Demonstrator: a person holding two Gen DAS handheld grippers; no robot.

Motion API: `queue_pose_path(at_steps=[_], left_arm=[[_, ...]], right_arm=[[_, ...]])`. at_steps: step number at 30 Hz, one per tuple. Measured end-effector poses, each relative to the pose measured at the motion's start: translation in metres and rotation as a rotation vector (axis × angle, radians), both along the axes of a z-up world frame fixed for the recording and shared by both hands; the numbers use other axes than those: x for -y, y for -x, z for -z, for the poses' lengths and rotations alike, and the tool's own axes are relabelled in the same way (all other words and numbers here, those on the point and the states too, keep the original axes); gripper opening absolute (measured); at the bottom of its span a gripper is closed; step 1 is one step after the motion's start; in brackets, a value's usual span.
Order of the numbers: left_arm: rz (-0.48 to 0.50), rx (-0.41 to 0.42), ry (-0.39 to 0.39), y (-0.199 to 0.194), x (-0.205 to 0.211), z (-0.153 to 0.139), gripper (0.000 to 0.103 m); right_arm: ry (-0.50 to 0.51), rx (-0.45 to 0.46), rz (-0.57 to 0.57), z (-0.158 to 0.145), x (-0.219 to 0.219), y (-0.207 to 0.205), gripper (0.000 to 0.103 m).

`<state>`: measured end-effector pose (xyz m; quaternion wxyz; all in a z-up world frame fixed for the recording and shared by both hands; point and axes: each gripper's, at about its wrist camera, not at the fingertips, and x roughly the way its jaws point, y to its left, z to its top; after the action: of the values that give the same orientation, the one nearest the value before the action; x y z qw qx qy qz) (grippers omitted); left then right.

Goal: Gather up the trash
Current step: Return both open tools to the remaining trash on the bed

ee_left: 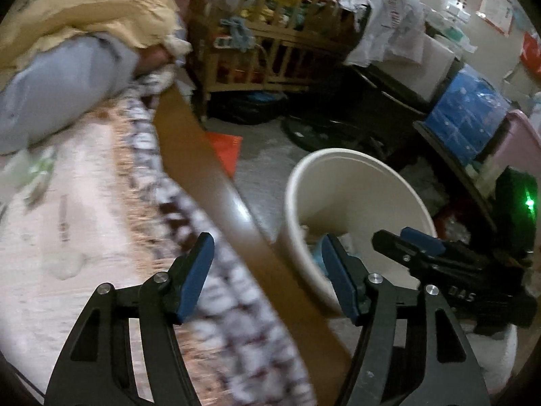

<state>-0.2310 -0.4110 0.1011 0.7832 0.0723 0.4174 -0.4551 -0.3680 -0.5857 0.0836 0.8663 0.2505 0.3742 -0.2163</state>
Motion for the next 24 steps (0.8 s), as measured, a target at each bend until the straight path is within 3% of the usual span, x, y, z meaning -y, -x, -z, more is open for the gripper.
queue_pose_path(at_steps=[12, 24], left_arm=[[-0.168, 0.046, -0.054, -0.049, -0.103, 0.008, 0.065], [-0.44, 0.078, -0.112, -0.142, -0.253, 0.017, 0.065]], right_arm=[[0.023, -0.002, -0.214, -0.008, -0.088, -0.065, 0.074], [0.036, -0.023, -0.455, 0.001, -0.18, -0.153, 0.074]])
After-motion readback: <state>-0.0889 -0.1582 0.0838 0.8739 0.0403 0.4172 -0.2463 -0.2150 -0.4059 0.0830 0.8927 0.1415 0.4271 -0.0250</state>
